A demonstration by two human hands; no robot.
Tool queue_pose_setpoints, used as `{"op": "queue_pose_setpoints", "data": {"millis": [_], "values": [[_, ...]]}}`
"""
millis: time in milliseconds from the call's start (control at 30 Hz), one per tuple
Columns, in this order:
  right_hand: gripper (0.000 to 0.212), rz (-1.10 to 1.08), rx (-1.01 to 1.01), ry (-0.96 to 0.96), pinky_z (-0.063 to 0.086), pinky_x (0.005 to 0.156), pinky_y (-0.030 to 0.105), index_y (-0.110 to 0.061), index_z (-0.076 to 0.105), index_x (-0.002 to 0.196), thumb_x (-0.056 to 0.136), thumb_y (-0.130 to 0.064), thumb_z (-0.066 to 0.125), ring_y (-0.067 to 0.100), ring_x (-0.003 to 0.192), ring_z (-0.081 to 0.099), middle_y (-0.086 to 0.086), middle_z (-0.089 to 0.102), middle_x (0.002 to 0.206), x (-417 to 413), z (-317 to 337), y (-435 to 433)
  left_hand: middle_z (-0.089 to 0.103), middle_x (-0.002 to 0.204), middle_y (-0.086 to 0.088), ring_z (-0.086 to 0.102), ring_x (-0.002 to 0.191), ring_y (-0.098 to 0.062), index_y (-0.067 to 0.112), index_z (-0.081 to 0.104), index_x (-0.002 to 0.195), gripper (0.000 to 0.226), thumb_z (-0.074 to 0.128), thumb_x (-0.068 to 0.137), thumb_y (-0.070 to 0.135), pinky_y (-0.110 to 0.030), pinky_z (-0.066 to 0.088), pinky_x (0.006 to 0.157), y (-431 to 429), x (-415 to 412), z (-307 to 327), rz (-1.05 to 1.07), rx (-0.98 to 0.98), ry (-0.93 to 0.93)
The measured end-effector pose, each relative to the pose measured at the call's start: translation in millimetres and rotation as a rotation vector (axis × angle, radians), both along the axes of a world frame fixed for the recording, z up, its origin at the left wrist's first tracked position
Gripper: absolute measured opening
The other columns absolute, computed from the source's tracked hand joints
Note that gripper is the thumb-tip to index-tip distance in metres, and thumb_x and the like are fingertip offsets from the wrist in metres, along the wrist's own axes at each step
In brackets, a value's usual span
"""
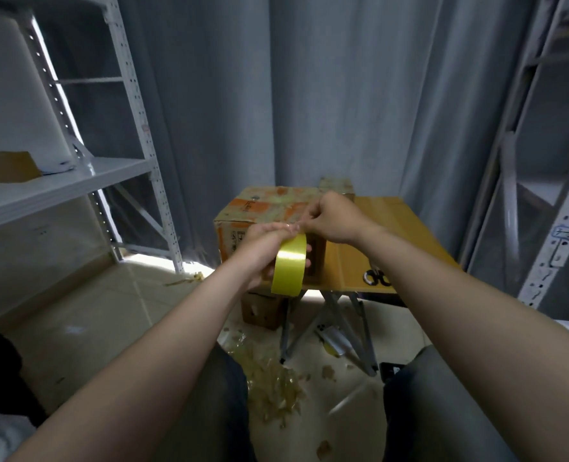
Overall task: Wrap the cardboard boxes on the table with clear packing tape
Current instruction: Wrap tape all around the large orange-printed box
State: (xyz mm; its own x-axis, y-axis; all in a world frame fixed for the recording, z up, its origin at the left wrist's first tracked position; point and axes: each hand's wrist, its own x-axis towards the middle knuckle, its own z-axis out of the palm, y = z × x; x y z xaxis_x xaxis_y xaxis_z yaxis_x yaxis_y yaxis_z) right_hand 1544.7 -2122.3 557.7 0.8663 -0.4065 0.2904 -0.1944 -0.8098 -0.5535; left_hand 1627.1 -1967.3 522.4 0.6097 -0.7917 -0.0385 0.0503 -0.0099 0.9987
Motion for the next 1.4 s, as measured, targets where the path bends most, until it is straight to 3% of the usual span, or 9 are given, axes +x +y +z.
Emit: {"op": "queue_pose_setpoints", "data": {"millis": [167,300,400,467,533,767,1033,1233,1400], "values": [[0.013,-0.107,-0.061,-0.059,0.06,0.078,0.041,-0.021,0.082,0.084,0.088,-0.034,0.078,0.014,0.079,0.072,-0.005,0.077,0.079,8.2,4.1,-4.8,0.079,0.105,-0.011,0.068,0.113,-0.046,0.013,0.061,0.128,0.032,0.063,0.099,0.024,-0.031,0.049,0.062,-4.1,-3.4,8.0,-0.056,0.044,-0.088],[0.011,-0.108,-0.091,-0.078,0.059,0.084,0.043,-0.022,0.082,0.089,0.09,-0.032,0.078,0.014,0.088,0.07,-0.003,0.077,0.09,1.8,10.9,-6.1,0.08,0.1,-0.011,0.077,0.098,-0.03,0.016,0.058,0.129,0.026,0.056,0.104,0.024,-0.039,0.054,0.077,-2.4,-4.7,17.1,-0.077,0.051,-0.087],[0.018,-0.127,-0.06,-0.201,0.058,0.08,0.04,-0.02,0.077,0.075,0.09,-0.031,0.079,0.016,0.082,0.07,0.002,0.077,0.084,4.4,22.3,-3.7,0.079,0.098,-0.015,0.077,0.083,-0.031,0.017,0.056,0.133,0.03,0.053,0.107,0.029,-0.041,0.062,0.063,-1.0,2.3,8.8,-0.044,0.081,-0.067],[0.015,-0.107,-0.102,-0.178,0.056,0.076,0.035,-0.022,0.079,0.079,0.089,-0.034,0.08,0.013,0.079,0.069,-0.001,0.076,0.083,8.2,31.2,1.4,0.079,0.097,-0.017,0.074,0.081,-0.034,0.018,0.059,0.132,0.03,0.054,0.106,0.033,-0.059,0.061,0.078,2.6,4.6,0.1,-0.025,0.101,-0.064],[0.015,-0.085,-0.109,-0.135,0.051,0.072,0.029,-0.018,0.082,0.087,0.09,-0.033,0.08,0.006,0.071,0.065,-0.005,0.072,0.077,8.8,34.2,6.1,0.079,0.1,-0.017,0.074,0.079,-0.033,0.019,0.063,0.131,0.03,0.059,0.105,0.033,-0.057,0.057,0.09,6.4,4.3,-6.0,-0.058,0.059,-0.046],[0.018,-0.085,0.088,-0.166,0.049,0.057,0.016,-0.026,0.073,0.075,0.092,-0.029,0.078,0.005,0.066,0.063,-0.009,0.07,0.07,15.6,40.8,-6.2,0.078,0.08,-0.015,0.071,0.058,-0.02,0.008,0.066,0.126,0.039,0.064,0.101,0.038,-0.029,0.06,0.057,14.4,-1.0,-14.7,-0.053,0.155,-0.045],[0.024,-0.196,0.168,-0.191,0.041,0.048,0.013,-0.009,0.08,0.096,0.093,-0.033,0.077,-0.001,0.053,0.061,-0.002,0.072,0.075,30.6,36.7,-40.3,0.078,0.099,-0.022,0.076,0.09,-0.038,0.017,0.058,0.131,0.029,0.054,0.107,0.032,-0.061,0.055,0.097,6.8,8.4,-29.5,-0.159,0.175,-0.058],[0.03,-0.263,0.202,-0.223,0.041,0.047,0.014,-0.003,0.079,0.099,0.092,-0.032,0.078,0.005,0.059,0.061,0.003,0.072,0.079,55.0,33.3,-65.7,0.078,0.101,-0.006,0.075,0.079,-0.017,0.027,0.068,0.126,0.029,0.057,0.104,0.041,-0.033,0.062,0.066,-4.2,14.8,-33.3,-0.158,0.257,0.062],[0.037,-0.275,0.162,-0.172,0.047,0.061,0.028,0.003,0.078,0.097,0.089,-0.033,0.081,0.017,0.072,0.061,0.022,0.076,0.094,73.8,32.0,-88.7,0.062,0.056,0.006,0.06,0.049,-0.009,0.018,0.066,0.123,0.038,0.057,0.102,0.048,-0.025,0.053,0.05,-15.4,31.8,-24.2,-0.113,0.367,-0.008]]}}
